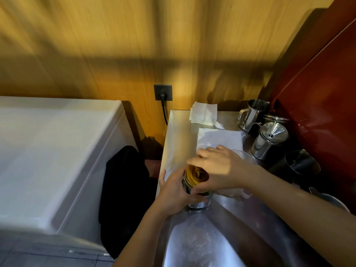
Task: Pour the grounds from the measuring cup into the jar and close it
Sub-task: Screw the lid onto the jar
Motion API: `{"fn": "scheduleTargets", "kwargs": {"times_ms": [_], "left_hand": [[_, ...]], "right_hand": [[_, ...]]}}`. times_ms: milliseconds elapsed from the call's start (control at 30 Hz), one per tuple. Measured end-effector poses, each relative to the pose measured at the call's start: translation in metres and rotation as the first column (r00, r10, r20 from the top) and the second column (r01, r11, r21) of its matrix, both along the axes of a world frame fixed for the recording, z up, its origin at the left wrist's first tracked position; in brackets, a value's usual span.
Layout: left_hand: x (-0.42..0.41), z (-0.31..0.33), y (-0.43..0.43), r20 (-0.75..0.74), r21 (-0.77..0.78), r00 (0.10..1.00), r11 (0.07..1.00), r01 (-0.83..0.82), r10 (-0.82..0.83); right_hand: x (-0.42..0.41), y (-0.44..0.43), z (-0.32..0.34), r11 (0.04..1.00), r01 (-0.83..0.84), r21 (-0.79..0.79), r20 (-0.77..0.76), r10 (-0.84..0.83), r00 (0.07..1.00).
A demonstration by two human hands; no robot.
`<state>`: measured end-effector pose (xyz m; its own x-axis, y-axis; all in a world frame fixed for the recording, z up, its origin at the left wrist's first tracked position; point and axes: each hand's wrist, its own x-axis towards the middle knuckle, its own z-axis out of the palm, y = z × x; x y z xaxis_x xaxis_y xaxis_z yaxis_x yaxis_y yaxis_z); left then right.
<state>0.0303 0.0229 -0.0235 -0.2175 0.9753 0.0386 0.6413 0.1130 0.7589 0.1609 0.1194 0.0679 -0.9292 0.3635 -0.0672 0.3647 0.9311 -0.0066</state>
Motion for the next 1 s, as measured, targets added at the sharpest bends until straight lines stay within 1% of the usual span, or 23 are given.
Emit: {"fn": "scheduleTargets", "kwargs": {"times_ms": [67, 100, 133, 233, 267, 333, 400, 500, 567, 700, 800, 867, 1000], "left_hand": [[0.0, 0.002, 0.001, -0.018, -0.005, 1.0, 1.0, -0.009, 0.008], [0.0, 0.003, 0.0, -0.019, -0.013, 1.0, 1.0, -0.006, 0.006], [0.0, 0.003, 0.001, -0.013, -0.016, 1.0, 1.0, -0.003, 0.003], [0.001, 0.002, 0.0, 0.012, -0.01, 1.0, 1.0, 0.007, -0.007], [0.002, 0.002, 0.0, 0.013, -0.008, 1.0, 1.0, 0.01, -0.01], [0.0, 0.003, 0.0, 0.001, -0.01, 1.0, 1.0, 0.017, -0.017], [-0.002, 0.006, 0.002, 0.008, -0.045, 0.999, 0.998, 0.048, -0.047], [-0.007, 0.012, 0.004, 0.037, -0.087, 0.992, 0.989, 0.12, -0.118], [-0.006, 0.014, 0.005, 0.031, -0.081, 0.992, 0.988, 0.128, -0.126], [0.007, 0.009, 0.0, -0.022, 0.024, 0.999, 0.999, 0.024, -0.024], [0.015, 0.005, -0.003, -0.09, 0.109, 0.995, 0.994, -0.021, 0.031], [0.017, 0.001, -0.002, -0.104, 0.154, 0.993, 0.987, -0.048, 0.064], [0.018, -0.004, -0.004, -0.145, 0.179, 0.985, 0.982, -0.067, 0.093]], "right_hand": [[0.004, 0.003, 0.005, 0.971, -0.15, -0.185, 0.051, 0.162, 0.985], [0.004, 0.003, 0.006, 0.959, -0.181, -0.219, 0.054, 0.197, 0.979], [0.002, 0.001, 0.005, 0.965, -0.162, -0.207, 0.053, 0.177, 0.983], [-0.003, -0.002, 0.001, 0.999, 0.001, -0.04, 0.066, 0.002, 0.998], [-0.003, -0.003, -0.001, 1.0, 0.012, 0.01, 0.049, -0.012, 0.999], [0.001, -0.004, -0.007, 0.994, -0.077, 0.081, -0.014, 0.078, 0.997], [0.005, -0.002, -0.01, 0.979, -0.182, 0.096, -0.025, 0.185, 0.982], [0.005, 0.002, -0.009, 0.961, -0.254, 0.108, -0.043, 0.26, 0.965], [0.003, 0.002, -0.009, 0.955, -0.275, 0.112, -0.078, 0.284, 0.956], [0.001, -0.002, -0.015, 0.956, -0.258, 0.138, -0.135, 0.276, 0.952], [0.003, -0.004, -0.019, 0.963, -0.218, 0.159, -0.162, 0.243, 0.956], [0.004, -0.005, -0.023, 0.969, -0.182, 0.17, -0.185, 0.213, 0.959], [0.004, -0.009, -0.028, 0.972, -0.112, 0.208, -0.226, 0.159, 0.961]]}}
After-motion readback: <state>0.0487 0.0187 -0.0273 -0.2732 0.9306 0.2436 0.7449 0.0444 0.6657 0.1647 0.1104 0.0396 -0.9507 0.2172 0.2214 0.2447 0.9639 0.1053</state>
